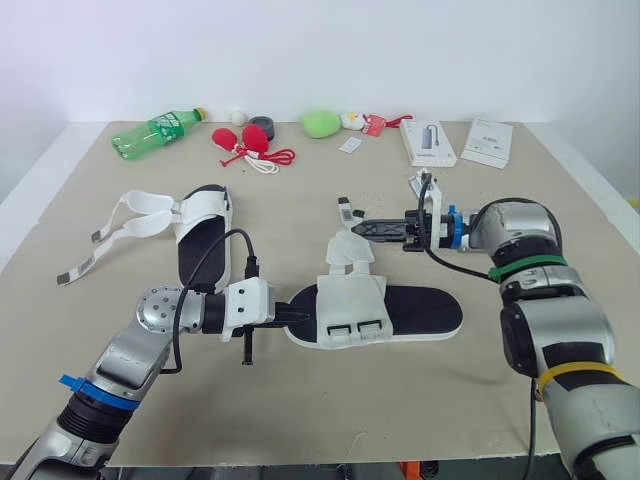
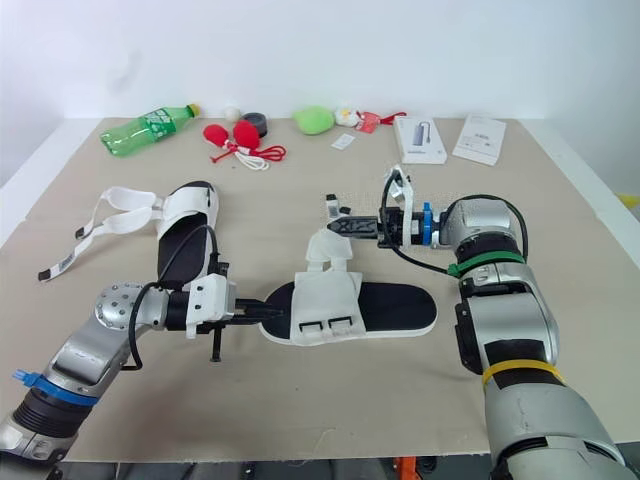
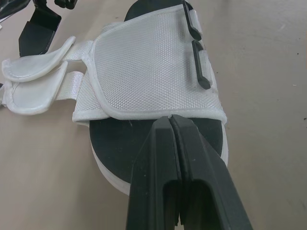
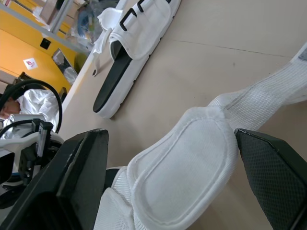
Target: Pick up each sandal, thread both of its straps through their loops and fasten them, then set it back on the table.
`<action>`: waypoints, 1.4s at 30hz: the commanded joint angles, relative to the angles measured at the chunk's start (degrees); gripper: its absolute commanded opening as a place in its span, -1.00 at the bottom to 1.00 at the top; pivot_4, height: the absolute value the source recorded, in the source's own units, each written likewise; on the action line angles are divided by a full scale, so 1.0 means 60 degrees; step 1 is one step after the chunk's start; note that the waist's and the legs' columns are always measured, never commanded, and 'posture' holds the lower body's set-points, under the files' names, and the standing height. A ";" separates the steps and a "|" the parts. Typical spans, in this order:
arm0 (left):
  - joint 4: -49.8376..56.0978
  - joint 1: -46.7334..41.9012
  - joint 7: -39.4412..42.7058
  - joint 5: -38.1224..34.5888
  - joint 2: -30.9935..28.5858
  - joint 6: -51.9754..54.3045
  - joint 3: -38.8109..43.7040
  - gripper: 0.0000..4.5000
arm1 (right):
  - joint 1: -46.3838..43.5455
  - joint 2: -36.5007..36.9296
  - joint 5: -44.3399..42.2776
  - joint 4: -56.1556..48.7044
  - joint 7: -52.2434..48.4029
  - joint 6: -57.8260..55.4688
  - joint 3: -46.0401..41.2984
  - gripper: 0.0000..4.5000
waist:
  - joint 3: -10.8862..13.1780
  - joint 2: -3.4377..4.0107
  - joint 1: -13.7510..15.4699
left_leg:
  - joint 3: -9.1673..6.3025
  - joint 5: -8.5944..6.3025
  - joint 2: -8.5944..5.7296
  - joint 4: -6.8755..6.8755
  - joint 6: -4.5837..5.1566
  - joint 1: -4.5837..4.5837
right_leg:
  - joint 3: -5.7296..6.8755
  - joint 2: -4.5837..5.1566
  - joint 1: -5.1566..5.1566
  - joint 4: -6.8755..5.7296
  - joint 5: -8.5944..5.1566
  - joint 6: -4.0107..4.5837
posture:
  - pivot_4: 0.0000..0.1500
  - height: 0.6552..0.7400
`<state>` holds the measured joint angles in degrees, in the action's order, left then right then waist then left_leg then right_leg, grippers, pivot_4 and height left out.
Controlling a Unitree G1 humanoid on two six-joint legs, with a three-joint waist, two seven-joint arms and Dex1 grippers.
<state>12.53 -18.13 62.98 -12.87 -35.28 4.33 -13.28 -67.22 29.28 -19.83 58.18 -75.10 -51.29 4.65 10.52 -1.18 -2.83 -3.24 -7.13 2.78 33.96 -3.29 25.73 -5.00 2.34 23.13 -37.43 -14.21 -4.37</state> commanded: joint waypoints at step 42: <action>0.0623 0.0210 -0.0139 0.0037 0.0118 0.0202 -0.0095 -0.98 | 0.0180 -0.0265 0.0378 -0.0909 -0.1258 -0.0742 -0.0149 1.00 | 0.0000 0.0000 -0.0011 | 0.0000 0.0001 0.0000 0.0024 -0.0001 -0.0001 | -0.0012 -0.0008 0.0013 -0.0056 -0.0008 0.0001 | 1.00 1.00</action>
<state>14.16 -17.05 62.63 -12.39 -34.69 5.49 -13.79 -65.62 27.57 -16.03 55.59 -81.23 -54.69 4.46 10.52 -1.18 -2.90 -3.24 -7.12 2.78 34.13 -3.30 25.73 -5.08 2.30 23.22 -37.83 -14.27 -4.36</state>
